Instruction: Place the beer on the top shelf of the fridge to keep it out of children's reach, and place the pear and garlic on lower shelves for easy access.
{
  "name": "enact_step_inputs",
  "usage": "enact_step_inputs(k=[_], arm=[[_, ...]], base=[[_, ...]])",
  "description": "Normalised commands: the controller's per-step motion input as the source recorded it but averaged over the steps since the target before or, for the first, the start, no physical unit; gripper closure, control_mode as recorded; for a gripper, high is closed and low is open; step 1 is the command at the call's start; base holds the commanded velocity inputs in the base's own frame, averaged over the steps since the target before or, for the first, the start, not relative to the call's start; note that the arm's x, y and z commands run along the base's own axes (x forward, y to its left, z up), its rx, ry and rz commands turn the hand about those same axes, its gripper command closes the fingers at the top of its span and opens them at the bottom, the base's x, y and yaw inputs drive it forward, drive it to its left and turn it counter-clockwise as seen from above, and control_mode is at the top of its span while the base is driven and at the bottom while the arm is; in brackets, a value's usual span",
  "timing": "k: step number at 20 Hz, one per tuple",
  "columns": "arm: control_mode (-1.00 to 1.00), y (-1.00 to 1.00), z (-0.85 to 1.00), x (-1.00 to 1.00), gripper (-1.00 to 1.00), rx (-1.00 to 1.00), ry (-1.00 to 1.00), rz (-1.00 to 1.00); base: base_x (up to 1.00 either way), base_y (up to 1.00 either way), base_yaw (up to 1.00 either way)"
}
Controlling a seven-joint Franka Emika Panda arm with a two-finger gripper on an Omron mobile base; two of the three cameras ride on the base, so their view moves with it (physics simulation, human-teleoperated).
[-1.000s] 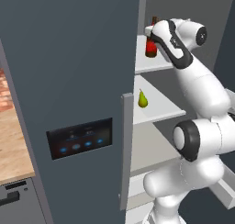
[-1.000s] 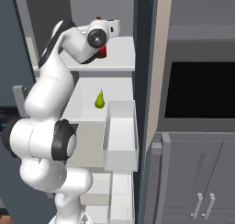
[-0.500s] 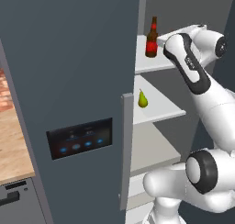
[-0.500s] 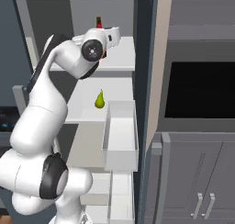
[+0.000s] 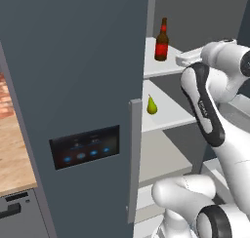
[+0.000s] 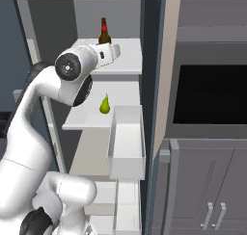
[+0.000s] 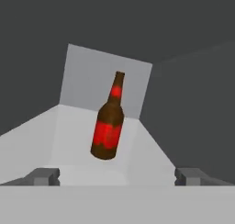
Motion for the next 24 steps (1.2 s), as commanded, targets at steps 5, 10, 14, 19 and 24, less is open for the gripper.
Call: enact_step_inputs(k=[5,10,14,19,24], arm=[[-1.0,-0.05,-0.02,-1.0,-1.0,-0.01,0.36,-0.2],[-1.0,-0.19,-0.13,-0.95,-1.0,0.0,0.27,-0.06],[-1.0,0.0,-0.47,-0.95,-1.0,0.0,0.21,0.0],[-1.0,0.01,-0.44,-0.9,-1.0,0.0,0.2,0.0],[-1.0,0.15,-0.09,-0.48,-1.0,0.0,0.15,0.0]], base=[[0.0,0.0,0.0],[0.0,0.0,0.0],[0.0,0.0,0.0],[0.0,0.0,0.0],[0.0,0.0,0.0]])
